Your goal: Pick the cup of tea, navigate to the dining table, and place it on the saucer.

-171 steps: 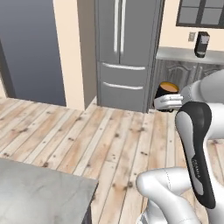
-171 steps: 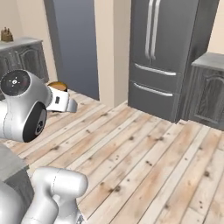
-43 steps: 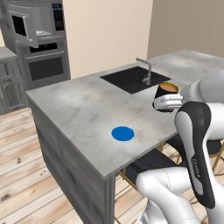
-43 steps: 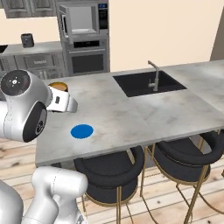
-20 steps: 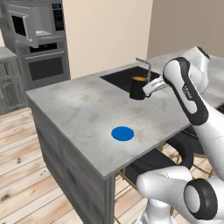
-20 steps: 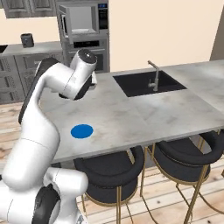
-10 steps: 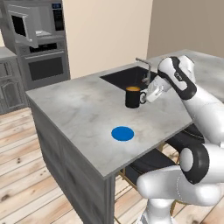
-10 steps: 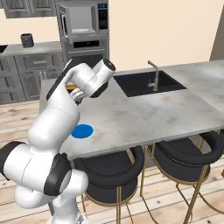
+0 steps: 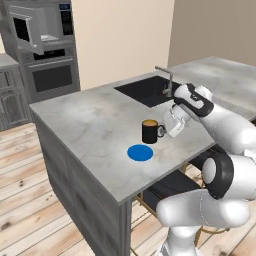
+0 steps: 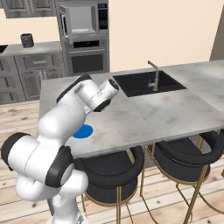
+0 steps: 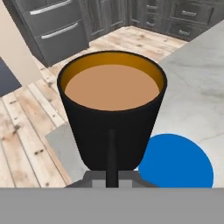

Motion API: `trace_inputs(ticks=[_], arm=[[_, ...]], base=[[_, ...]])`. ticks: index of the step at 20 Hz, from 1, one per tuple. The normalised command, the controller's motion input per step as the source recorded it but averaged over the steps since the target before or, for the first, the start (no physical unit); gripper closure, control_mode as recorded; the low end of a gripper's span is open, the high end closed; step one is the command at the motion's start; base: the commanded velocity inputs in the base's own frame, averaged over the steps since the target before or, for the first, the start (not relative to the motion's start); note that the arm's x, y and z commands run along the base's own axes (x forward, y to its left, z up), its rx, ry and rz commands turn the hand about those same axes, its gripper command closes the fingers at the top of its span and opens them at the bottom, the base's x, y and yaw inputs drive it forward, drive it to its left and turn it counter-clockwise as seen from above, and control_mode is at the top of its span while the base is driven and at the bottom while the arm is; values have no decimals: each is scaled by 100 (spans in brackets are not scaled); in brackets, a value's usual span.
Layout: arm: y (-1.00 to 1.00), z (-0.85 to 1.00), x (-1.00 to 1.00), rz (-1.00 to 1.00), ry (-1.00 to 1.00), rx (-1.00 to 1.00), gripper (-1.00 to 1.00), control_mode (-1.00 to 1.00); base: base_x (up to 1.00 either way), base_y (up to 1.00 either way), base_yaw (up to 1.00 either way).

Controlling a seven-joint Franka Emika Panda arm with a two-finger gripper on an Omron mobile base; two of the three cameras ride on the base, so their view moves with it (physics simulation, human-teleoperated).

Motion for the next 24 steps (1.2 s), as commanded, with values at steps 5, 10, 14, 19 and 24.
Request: trace_inputs(ticks=[5,10,14,19,24], arm=[[1,-38,-2,5,0,0,100,-100],[0,-19,7,0,0,0,100,-100],[0,-1,49,0,0,0,100,-100],[0,0,43,0,0,0,100,-100],[0,-18,10,0,-15,0,100,-100]], base=[[0,0,0],[0,0,0],[0,0,0],[0,0,0],[0,0,0]])
